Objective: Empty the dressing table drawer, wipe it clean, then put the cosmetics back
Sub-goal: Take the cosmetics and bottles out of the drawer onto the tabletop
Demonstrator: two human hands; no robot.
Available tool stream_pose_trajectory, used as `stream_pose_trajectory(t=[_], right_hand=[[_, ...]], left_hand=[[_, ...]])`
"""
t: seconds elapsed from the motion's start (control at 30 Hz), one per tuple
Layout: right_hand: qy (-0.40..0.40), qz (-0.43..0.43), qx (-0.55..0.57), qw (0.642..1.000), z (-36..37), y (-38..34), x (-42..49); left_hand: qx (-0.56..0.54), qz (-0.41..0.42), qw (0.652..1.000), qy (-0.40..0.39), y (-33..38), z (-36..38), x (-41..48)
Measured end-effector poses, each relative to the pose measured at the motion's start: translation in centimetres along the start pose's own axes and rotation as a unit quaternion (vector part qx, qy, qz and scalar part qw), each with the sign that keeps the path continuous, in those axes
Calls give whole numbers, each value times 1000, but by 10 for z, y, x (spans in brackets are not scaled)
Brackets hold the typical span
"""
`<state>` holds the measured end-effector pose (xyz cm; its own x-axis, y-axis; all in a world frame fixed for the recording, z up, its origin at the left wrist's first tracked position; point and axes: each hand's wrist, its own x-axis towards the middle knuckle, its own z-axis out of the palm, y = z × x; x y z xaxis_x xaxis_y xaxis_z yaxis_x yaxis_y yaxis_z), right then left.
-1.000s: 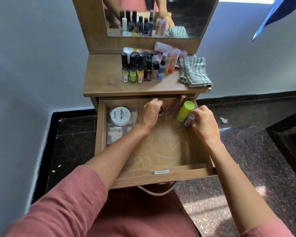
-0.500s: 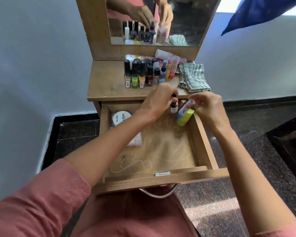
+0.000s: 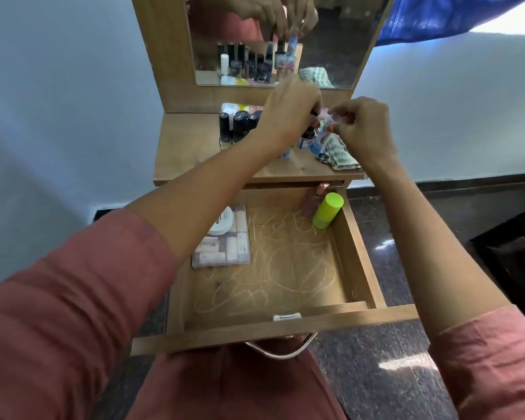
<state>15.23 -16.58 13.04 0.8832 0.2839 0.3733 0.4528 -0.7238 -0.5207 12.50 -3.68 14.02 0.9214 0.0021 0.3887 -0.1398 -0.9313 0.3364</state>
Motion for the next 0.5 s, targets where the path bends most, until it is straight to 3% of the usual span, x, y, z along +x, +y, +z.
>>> stream_pose_trajectory(t=[0.23, 0.5], right_hand=[[-3, 8, 10, 1000, 16, 1, 10], [-21, -7, -2, 1000, 27, 2, 12]], left_hand=[[97, -2, 995, -9, -5, 11, 10], [109, -30, 993, -21, -12, 19, 13]])
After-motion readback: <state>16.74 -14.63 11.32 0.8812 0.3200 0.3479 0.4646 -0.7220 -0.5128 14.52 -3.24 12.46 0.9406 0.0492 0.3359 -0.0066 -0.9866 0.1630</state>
